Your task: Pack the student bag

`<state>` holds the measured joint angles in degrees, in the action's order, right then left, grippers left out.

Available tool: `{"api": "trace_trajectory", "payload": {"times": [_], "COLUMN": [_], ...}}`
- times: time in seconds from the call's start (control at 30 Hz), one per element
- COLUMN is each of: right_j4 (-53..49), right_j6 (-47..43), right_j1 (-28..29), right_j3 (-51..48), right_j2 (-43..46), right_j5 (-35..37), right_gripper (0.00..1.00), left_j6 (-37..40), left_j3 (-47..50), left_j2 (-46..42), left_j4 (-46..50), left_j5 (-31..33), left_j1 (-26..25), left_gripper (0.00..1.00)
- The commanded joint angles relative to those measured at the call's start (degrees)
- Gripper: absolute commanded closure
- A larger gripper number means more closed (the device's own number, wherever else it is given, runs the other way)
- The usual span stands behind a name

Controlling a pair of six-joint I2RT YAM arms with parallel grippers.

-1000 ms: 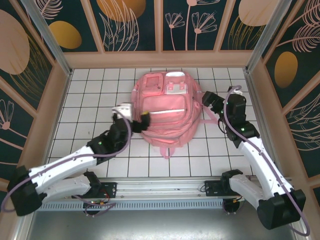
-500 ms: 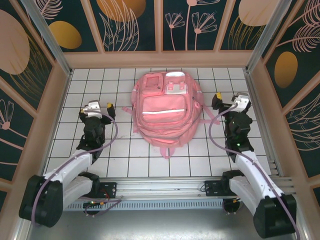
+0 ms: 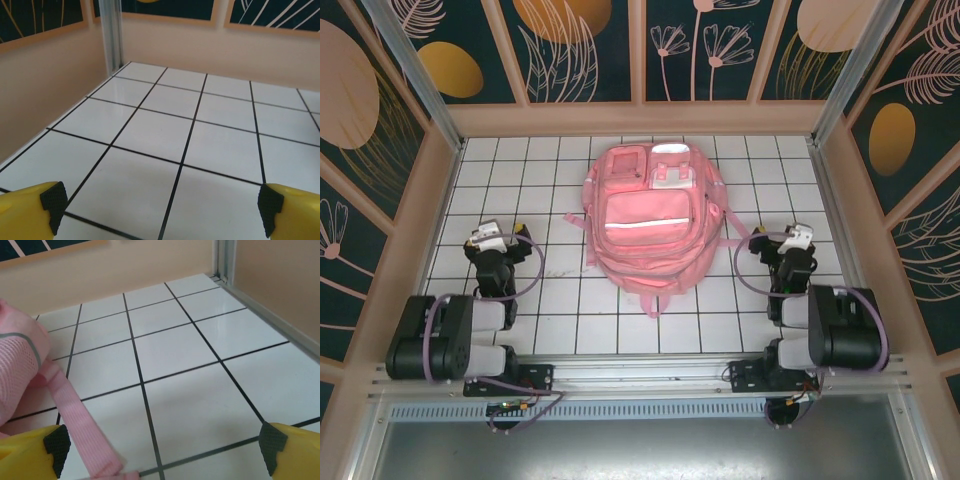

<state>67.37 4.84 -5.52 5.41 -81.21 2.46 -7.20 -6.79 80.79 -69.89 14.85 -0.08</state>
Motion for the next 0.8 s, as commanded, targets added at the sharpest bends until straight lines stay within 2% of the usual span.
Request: {"api": "trace_trajectory", "payload": {"times": [0.0, 0.03, 0.07, 0.13, 0.17, 0.2, 0.37, 0.47, 0.77], "right_j4": [22.8, 22.1, 14.9, 8.9, 4.4, 5.0, 4.0, 4.9, 4.6], "right_j6": [1.5, 1.2, 0.6, -1.5, -2.6, -3.2, -3.4, -3.8, -3.7], "right_j1": [-1.7, -2.6, -2.4, -0.4, 1.2, 2.5, 2.7, 4.6, 4.3], "right_j3": [-1.2, -0.6, 1.6, 5.9, 7.5, 7.7, 7.9, 7.6, 7.7], "right_j2": [-7.9, -7.9, -6.0, -7.1, -6.7, -7.2, -6.9, -7.0, -7.0], "right_j5": [-7.4, -10.9, -10.8, -10.3, -7.4, -5.1, -4.7, 0.5, 0.0], "right_gripper": [0.01, 0.01, 0.01, 0.01, 0.01, 0.01, 0.01, 0.01, 0.01], "left_j6": [-0.3, 0.1, 1.4, 2.7, 2.4, 2.3, 2.4, 2.4, 2.6], "left_j3": [2.1, 0.5, -2.8, -7.3, -6.8, -6.9, -7.2, -6.8, -6.7], "left_j2": [7.9, 6.4, 5.2, 6.4, 6.4, 6.6, 6.5, 6.3, 6.3], "left_j4": [-22.4, -16.6, -7.9, -1.9, -3.0, -3.2, -2.3, -2.8, -3.1], "left_j5": [-2.5, -4.4, -7.1, -10.5, -9.8, -8.9, -9.0, -9.0, -8.9], "left_j1": [0.5, 0.5, 0.5, 0.5, 0.5, 0.5, 0.5, 0.5, 0.3], "left_gripper": [0.01, 0.01, 0.01, 0.01, 0.01, 0.01, 0.01, 0.01, 0.01]}}
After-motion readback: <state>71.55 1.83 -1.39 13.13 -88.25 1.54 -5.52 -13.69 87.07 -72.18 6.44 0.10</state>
